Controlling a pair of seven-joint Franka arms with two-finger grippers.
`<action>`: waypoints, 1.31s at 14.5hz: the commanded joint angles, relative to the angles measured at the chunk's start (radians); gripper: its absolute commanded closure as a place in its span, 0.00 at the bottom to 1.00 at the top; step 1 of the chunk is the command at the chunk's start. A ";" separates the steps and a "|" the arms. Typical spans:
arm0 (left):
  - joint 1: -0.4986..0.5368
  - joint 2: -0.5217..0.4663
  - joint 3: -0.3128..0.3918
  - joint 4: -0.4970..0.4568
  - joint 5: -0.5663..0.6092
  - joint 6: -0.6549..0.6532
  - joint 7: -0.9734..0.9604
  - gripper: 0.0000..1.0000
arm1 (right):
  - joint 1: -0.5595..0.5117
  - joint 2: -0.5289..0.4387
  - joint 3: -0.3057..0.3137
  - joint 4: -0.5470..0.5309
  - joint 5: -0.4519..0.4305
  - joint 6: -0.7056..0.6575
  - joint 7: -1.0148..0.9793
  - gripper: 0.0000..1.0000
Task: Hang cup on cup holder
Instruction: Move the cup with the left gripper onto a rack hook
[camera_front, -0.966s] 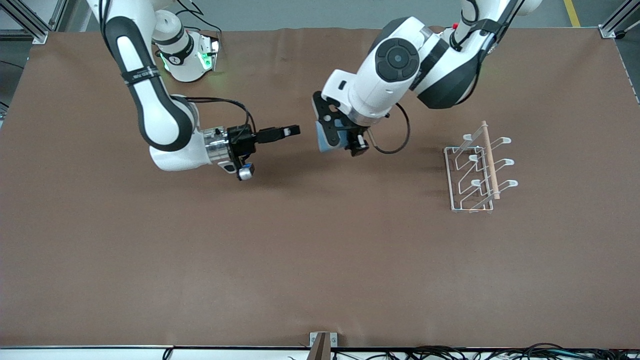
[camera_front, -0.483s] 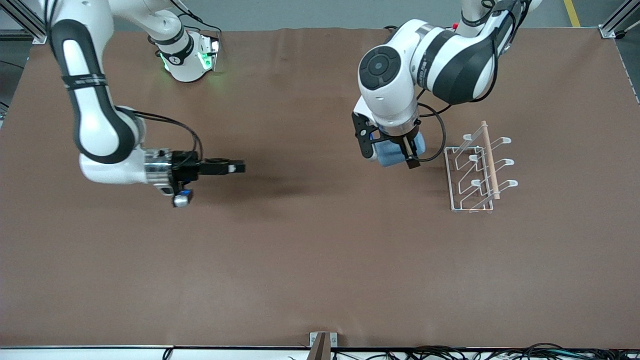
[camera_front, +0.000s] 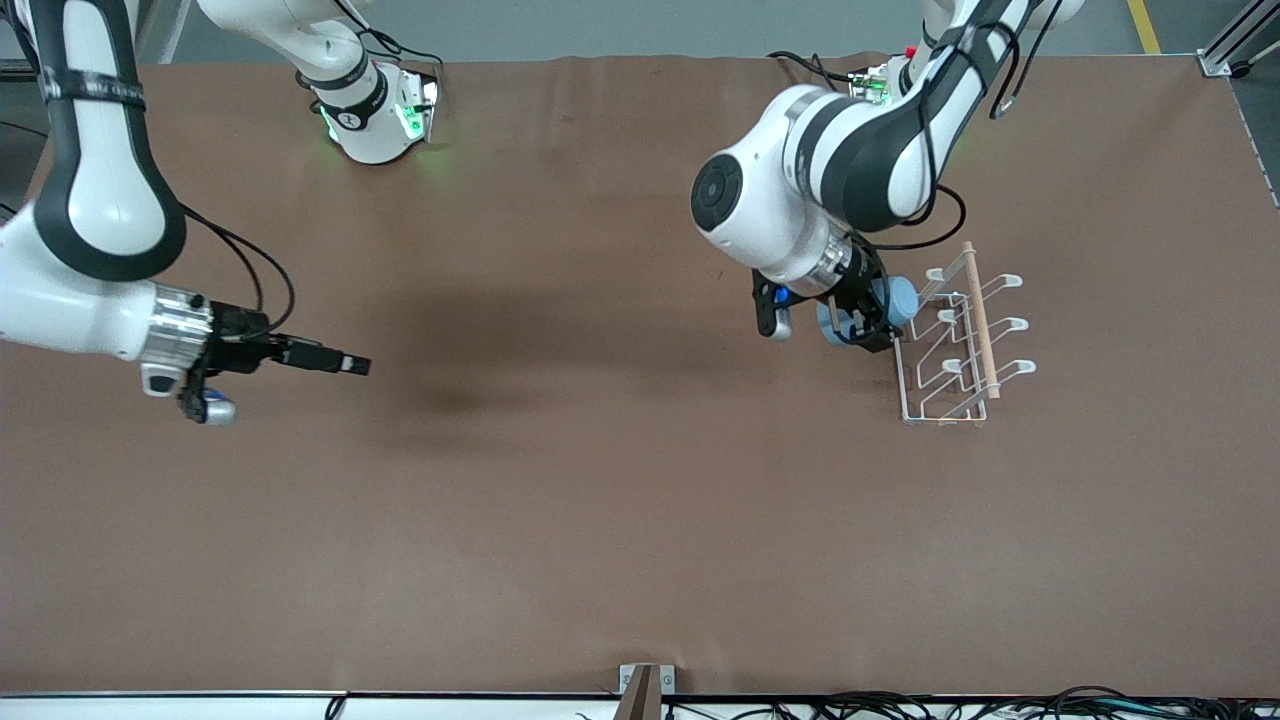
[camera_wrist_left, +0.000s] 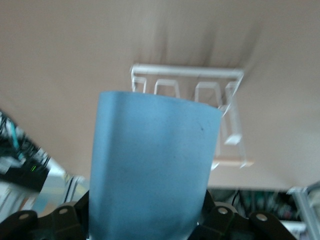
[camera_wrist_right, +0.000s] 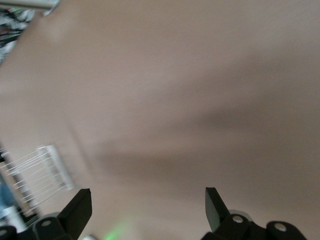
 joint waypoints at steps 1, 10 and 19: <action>0.000 0.030 -0.004 -0.069 0.163 -0.020 0.010 0.98 | -0.001 -0.058 0.006 0.033 -0.300 0.005 0.085 0.00; 0.072 0.117 0.004 -0.117 0.434 -0.069 0.002 0.96 | -0.347 -0.148 0.339 0.227 -0.706 -0.142 0.087 0.00; 0.083 0.151 0.004 -0.219 0.471 -0.069 -0.123 0.95 | -0.289 -0.213 0.211 0.339 -0.683 -0.383 -0.020 0.00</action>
